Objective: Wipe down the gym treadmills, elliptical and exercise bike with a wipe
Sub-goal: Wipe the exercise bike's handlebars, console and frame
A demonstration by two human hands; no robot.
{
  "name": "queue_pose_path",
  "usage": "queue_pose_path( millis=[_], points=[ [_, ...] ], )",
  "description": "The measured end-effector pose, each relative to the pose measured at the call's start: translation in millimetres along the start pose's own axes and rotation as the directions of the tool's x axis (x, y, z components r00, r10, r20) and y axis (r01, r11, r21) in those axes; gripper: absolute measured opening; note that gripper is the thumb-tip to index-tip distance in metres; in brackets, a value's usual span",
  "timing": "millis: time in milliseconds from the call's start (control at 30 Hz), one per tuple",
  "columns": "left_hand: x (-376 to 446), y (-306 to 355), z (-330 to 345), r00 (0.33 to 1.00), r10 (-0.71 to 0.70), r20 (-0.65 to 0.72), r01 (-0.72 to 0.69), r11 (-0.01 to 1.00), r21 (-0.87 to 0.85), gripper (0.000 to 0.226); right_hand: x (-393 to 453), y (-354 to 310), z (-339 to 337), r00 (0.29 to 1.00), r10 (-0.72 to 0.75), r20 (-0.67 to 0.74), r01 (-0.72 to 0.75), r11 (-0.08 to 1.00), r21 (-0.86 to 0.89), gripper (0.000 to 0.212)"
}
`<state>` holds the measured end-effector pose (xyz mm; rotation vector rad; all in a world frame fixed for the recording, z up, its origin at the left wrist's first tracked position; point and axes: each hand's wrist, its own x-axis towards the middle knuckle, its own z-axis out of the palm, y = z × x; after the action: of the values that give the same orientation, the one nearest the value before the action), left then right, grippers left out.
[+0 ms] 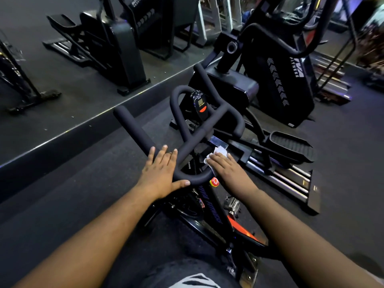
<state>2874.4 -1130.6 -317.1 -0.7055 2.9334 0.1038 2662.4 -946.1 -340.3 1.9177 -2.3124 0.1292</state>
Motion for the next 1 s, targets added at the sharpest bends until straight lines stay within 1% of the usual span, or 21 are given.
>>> queue_pose_path(
  millis=[67,133,200,267,333,400,433,500,533,567,633,700,767,833,900,933,967,1000],
  points=[
    [1,5,-2,0.999,-0.032,0.008,0.032,0.999,-0.021,0.12,7,12,-7,0.995,-0.089,0.046,0.087,0.995,0.046,0.057],
    [4,11,-5,0.997,-0.078,0.012,0.079,0.996,-0.029,0.12,10,29,-17,0.978,-0.177,0.111,0.157,0.974,0.165,0.056],
    [10,20,-8,0.99,-0.137,0.016,0.138,0.99,-0.028,0.118,18,51,-27,0.966,-0.215,0.145,0.163,0.938,0.307,0.058],
    [19,27,-12,0.983,-0.183,0.028,0.184,0.983,-0.026,0.117,32,72,-33,0.977,-0.192,0.095,0.143,0.913,0.382,0.063],
    [33,35,-14,0.97,-0.243,0.021,0.244,0.97,-0.024,0.117,55,86,-33,0.996,-0.092,-0.007,0.088,0.924,0.373,0.066],
    [47,41,-13,0.952,-0.305,0.017,0.306,0.952,-0.024,0.118,75,86,-30,0.999,0.011,-0.045,0.005,0.936,0.351,0.068],
    [52,43,-12,0.943,-0.334,0.009,0.334,0.942,-0.017,0.119,80,82,-24,1.0,0.007,-0.014,-0.002,0.942,0.335,0.067],
    [56,48,-8,0.925,-0.379,-0.013,0.379,0.926,-0.004,0.119,76,81,-3,0.992,-0.091,0.087,0.062,0.954,0.292,0.062],
    [57,49,-5,0.918,-0.394,-0.036,0.395,0.919,0.001,0.118,70,84,10,0.986,-0.145,0.084,0.116,0.952,0.283,0.061],
    [55,49,-3,0.916,-0.398,-0.06,0.399,0.917,0.013,0.117,61,88,19,0.985,-0.165,0.054,0.144,0.948,0.284,0.062],
    [54,51,1,0.91,-0.401,-0.107,0.405,0.914,0.024,0.116,45,103,33,0.987,-0.158,-0.012,0.153,0.929,0.338,0.061],
    [54,54,3,0.904,-0.411,-0.122,0.416,0.909,0.024,0.114,33,115,33,0.988,-0.151,0.026,0.13,0.913,0.387,0.063],
    [55,55,2,0.893,-0.431,-0.128,0.439,0.898,0.039,0.11,33,122,19,0.988,-0.141,0.064,0.101,0.899,0.426,0.066],
    [57,56,-1,0.884,-0.45,-0.131,0.459,0.887,0.048,0.108,46,123,-5,0.995,-0.097,0.038,0.065,0.86,0.506,0.063],
    [58,59,-1,0.878,-0.458,-0.14,0.467,0.883,0.043,0.108,68,111,-25,0.995,-0.055,-0.081,0.091,0.817,0.569,0.063],
    [58,59,1,0.876,-0.461,-0.143,0.47,0.882,0.039,0.109,80,99,-30,0.989,-0.072,-0.132,0.136,0.804,0.579,0.064],
    [57,59,2,0.87,-0.47,-0.15,0.48,0.877,0.035,0.11,91,83,-33,0.978,-0.135,-0.157,0.202,0.788,0.581,0.064],
    [57,59,2,0.863,-0.477,-0.165,0.487,0.873,0.022,0.112,100,66,-31,0.955,-0.248,-0.165,0.298,0.776,0.556,0.063]
  ],
)
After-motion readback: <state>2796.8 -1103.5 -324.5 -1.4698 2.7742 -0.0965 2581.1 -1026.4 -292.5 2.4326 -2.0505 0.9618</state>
